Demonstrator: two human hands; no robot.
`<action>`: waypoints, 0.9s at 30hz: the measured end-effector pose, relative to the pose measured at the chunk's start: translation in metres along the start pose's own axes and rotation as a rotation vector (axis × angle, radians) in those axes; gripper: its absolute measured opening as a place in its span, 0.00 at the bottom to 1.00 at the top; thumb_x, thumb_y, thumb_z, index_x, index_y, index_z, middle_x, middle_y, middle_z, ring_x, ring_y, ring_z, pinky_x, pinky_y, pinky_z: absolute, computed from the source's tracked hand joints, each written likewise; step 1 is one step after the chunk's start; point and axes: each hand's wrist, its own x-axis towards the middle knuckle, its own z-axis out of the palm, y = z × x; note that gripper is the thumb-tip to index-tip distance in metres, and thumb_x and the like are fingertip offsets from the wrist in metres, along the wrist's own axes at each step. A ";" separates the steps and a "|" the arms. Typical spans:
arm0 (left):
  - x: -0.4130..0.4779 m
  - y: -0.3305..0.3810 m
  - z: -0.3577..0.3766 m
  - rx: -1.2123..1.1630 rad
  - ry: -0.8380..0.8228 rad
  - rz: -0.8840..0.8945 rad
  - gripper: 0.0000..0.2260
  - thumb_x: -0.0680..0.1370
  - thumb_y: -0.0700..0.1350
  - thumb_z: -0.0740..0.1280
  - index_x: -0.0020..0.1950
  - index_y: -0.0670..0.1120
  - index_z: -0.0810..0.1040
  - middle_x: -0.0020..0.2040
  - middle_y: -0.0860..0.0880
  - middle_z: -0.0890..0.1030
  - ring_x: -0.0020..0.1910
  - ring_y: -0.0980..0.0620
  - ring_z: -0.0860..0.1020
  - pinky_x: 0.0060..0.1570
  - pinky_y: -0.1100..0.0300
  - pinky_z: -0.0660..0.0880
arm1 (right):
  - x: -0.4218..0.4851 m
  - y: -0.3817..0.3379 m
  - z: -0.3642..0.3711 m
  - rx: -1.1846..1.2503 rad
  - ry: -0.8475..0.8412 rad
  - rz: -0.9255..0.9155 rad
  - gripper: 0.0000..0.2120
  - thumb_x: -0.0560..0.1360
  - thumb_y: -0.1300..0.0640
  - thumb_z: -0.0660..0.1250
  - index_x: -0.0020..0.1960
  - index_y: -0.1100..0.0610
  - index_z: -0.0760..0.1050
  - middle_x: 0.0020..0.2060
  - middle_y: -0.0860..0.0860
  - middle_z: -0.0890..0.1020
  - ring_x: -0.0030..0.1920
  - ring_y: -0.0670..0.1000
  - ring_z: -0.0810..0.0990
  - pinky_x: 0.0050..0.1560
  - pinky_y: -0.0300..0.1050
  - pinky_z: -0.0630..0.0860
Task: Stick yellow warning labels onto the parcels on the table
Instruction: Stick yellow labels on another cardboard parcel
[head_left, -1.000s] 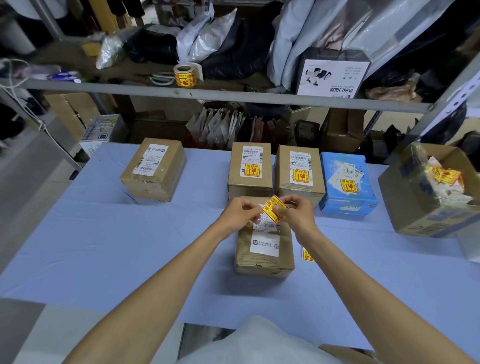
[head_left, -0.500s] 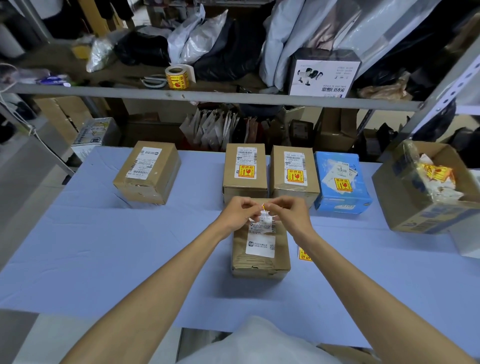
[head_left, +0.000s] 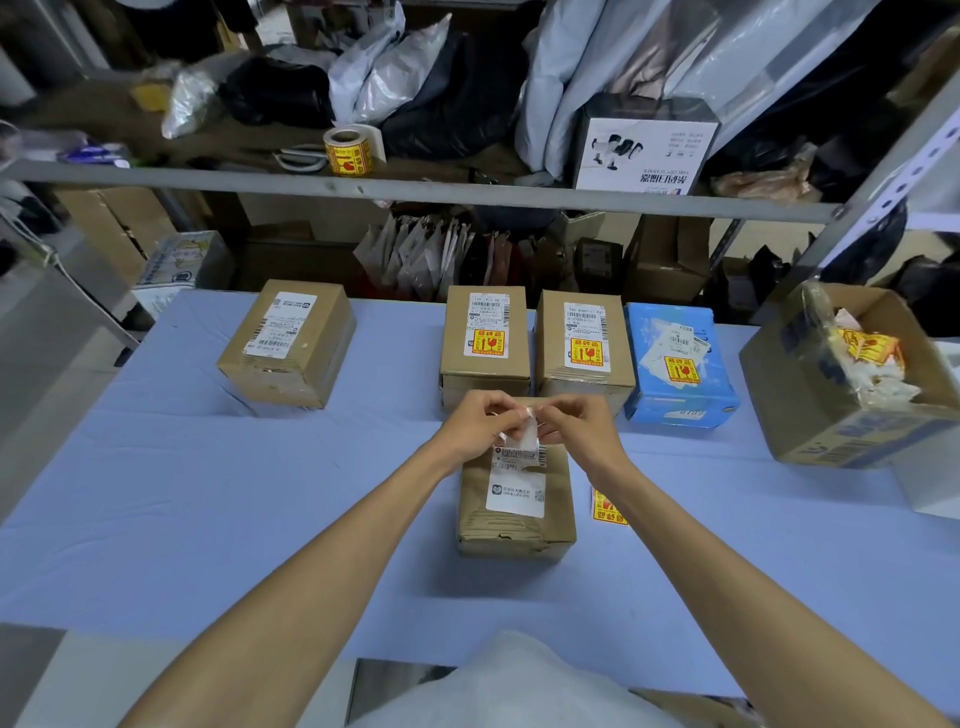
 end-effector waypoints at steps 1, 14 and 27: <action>0.000 0.000 0.000 -0.004 0.002 0.000 0.05 0.78 0.44 0.67 0.50 0.44 0.81 0.41 0.50 0.81 0.40 0.58 0.79 0.35 0.70 0.74 | 0.000 0.000 0.000 0.003 -0.004 -0.001 0.08 0.77 0.61 0.65 0.50 0.61 0.82 0.40 0.56 0.85 0.42 0.55 0.84 0.40 0.39 0.81; 0.005 0.004 0.003 -0.072 0.023 -0.019 0.05 0.78 0.45 0.65 0.47 0.44 0.77 0.43 0.48 0.82 0.44 0.54 0.81 0.46 0.61 0.76 | 0.005 -0.001 0.001 0.064 0.039 0.001 0.06 0.76 0.63 0.66 0.47 0.62 0.82 0.40 0.57 0.85 0.42 0.55 0.85 0.44 0.46 0.83; 0.017 0.007 0.009 -0.046 0.077 -0.064 0.03 0.81 0.43 0.61 0.49 0.43 0.70 0.48 0.45 0.78 0.45 0.53 0.77 0.41 0.63 0.76 | 0.006 -0.005 -0.003 0.102 0.074 -0.032 0.06 0.77 0.63 0.66 0.44 0.60 0.81 0.39 0.57 0.84 0.40 0.53 0.83 0.40 0.43 0.82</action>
